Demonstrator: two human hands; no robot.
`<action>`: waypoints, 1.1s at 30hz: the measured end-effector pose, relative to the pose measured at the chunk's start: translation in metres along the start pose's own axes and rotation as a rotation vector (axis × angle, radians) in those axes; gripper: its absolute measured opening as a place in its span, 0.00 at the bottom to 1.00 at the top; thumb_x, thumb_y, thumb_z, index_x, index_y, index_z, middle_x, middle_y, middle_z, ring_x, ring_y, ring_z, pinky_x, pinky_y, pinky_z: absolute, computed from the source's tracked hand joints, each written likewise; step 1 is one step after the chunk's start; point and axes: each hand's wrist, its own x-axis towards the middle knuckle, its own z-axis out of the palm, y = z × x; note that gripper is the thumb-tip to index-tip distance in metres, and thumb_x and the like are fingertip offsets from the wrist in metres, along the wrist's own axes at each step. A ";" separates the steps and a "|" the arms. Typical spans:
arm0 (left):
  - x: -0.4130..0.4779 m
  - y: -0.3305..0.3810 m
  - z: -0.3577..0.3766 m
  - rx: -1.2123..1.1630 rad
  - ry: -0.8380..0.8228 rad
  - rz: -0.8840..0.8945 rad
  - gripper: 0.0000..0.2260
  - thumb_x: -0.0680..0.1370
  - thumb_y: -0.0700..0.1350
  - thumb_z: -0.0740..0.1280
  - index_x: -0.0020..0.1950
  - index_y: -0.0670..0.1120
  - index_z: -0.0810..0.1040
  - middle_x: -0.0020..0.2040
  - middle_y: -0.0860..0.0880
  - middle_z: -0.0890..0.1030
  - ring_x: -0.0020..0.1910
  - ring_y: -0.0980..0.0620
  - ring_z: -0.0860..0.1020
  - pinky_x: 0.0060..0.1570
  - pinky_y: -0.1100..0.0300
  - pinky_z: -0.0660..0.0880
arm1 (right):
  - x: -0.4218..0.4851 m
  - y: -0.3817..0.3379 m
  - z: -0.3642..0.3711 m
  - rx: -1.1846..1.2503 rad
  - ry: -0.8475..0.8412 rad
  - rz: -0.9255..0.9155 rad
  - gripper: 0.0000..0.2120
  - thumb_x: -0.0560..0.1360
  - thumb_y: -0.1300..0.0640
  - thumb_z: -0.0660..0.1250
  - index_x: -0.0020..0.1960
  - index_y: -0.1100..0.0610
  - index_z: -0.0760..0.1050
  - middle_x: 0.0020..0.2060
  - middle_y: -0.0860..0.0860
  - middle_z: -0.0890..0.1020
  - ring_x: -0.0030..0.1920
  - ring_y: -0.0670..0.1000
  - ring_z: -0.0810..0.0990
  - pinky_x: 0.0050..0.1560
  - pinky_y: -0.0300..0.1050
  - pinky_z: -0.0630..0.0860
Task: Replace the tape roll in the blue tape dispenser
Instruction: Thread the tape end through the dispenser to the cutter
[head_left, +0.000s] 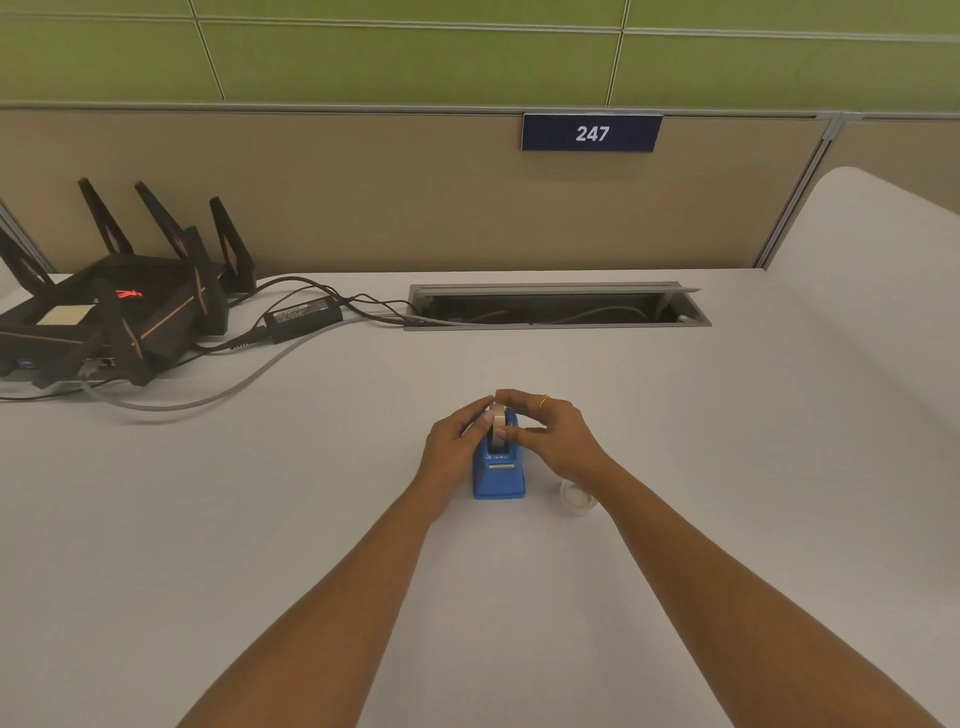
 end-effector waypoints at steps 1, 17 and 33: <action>-0.001 0.000 0.000 -0.013 -0.015 -0.003 0.16 0.78 0.45 0.59 0.66 0.47 0.70 0.59 0.53 0.74 0.56 0.56 0.71 0.51 0.69 0.70 | 0.000 0.000 0.000 0.006 0.003 -0.001 0.21 0.73 0.59 0.68 0.65 0.56 0.72 0.62 0.54 0.77 0.63 0.51 0.74 0.63 0.46 0.70; -0.004 -0.003 0.001 0.026 -0.013 -0.008 0.19 0.77 0.44 0.61 0.68 0.47 0.67 0.68 0.45 0.71 0.67 0.46 0.70 0.67 0.48 0.69 | 0.000 -0.002 0.005 0.185 0.030 0.090 0.16 0.74 0.54 0.66 0.62 0.55 0.75 0.59 0.52 0.79 0.57 0.46 0.75 0.64 0.45 0.68; -0.005 -0.003 -0.001 0.023 -0.032 0.003 0.20 0.76 0.43 0.64 0.68 0.48 0.68 0.68 0.45 0.72 0.66 0.47 0.71 0.67 0.48 0.68 | 0.001 0.002 0.000 0.283 -0.030 0.126 0.19 0.73 0.58 0.67 0.64 0.56 0.72 0.60 0.50 0.78 0.59 0.46 0.75 0.59 0.40 0.73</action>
